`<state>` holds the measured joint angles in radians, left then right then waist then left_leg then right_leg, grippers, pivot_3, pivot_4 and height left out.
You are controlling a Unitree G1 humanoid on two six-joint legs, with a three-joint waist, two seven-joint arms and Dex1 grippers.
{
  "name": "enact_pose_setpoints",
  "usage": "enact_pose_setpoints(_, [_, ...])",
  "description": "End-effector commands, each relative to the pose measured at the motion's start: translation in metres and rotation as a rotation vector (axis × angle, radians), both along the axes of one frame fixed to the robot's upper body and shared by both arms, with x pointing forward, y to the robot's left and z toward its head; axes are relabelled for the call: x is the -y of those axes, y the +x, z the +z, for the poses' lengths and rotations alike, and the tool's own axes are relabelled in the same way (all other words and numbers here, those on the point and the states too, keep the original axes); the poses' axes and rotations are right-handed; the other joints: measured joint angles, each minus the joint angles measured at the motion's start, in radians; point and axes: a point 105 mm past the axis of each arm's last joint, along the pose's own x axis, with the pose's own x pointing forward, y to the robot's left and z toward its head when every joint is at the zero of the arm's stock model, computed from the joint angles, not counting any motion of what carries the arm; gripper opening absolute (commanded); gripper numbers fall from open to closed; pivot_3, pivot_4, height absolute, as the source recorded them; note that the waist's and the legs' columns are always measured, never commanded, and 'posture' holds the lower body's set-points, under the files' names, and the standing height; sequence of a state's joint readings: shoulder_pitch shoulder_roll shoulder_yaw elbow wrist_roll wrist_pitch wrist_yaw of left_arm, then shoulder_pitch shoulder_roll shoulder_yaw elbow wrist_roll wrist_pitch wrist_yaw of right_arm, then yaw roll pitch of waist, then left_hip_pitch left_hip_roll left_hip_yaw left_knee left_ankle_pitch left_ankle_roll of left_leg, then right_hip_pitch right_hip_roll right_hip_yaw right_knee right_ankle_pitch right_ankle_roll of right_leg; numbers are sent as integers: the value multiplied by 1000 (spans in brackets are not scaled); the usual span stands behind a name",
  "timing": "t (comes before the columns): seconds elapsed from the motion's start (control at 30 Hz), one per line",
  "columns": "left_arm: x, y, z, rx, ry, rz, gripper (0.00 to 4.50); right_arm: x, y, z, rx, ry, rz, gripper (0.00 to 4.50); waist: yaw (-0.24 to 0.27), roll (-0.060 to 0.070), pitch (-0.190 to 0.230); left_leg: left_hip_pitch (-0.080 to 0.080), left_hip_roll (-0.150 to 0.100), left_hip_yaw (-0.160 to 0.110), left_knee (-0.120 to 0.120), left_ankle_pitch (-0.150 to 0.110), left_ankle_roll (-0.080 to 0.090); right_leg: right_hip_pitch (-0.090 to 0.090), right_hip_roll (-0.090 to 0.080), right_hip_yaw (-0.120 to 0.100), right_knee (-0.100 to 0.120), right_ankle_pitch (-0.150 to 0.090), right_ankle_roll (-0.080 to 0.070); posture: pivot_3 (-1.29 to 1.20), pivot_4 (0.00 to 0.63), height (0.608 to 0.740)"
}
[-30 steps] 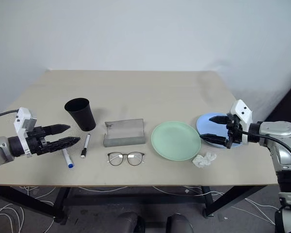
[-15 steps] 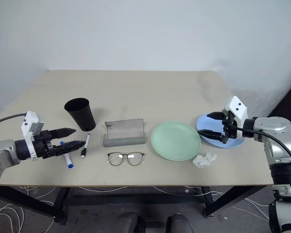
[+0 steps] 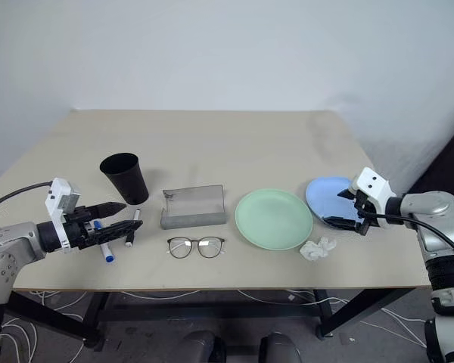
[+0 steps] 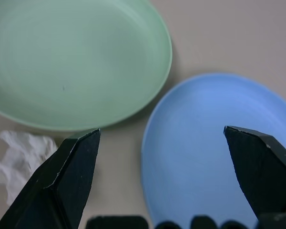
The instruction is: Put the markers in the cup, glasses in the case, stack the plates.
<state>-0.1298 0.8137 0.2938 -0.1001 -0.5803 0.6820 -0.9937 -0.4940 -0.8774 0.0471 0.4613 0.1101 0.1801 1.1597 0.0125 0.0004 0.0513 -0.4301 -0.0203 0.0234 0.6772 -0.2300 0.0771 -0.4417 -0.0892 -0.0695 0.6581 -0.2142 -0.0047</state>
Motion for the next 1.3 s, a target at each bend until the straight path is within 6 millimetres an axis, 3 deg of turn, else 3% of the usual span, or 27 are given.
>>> enact_pose_setpoints(0.03, [6,0,9,46,1,-14,4490,8,9,1,49,-10,-55,4500,0,0,0,0,0,0,0,0,0,0,0,0,0,0,0,0,0,701])
enact_pose_setpoints(0.33, [9,-1,12,54,-6,5,4490,5,6,-28,-12,-10,-74,4500,0,0,0,0,0,0,1,0,0,1,1,0,0,0,0,0,0,701])
enact_pose_setpoints(0.8, [8,-3,14,60,-14,29,4490,8,13,-41,-19,-30,-103,4500,-1,0,0,0,0,0,3,0,0,2,2,0,1,0,0,0,0,701])
enact_pose_setpoints(0.97, [8,-4,13,60,-16,33,4500,9,14,-44,-32,-23,-120,3367,-1,0,0,1,0,0,3,0,0,2,3,0,2,0,1,0,0,701])
enact_pose_setpoints(1.2, [7,-4,14,63,-20,38,4500,10,13,-47,-51,-23,-122,916,0,0,0,1,0,0,5,0,0,3,2,0,2,1,1,0,0,701])
enact_pose_setpoints(1.3, [7,-4,14,64,-21,39,4500,10,13,-46,-51,-25,-118,84,-1,0,0,2,0,0,6,0,0,4,2,0,2,2,2,0,0,701])
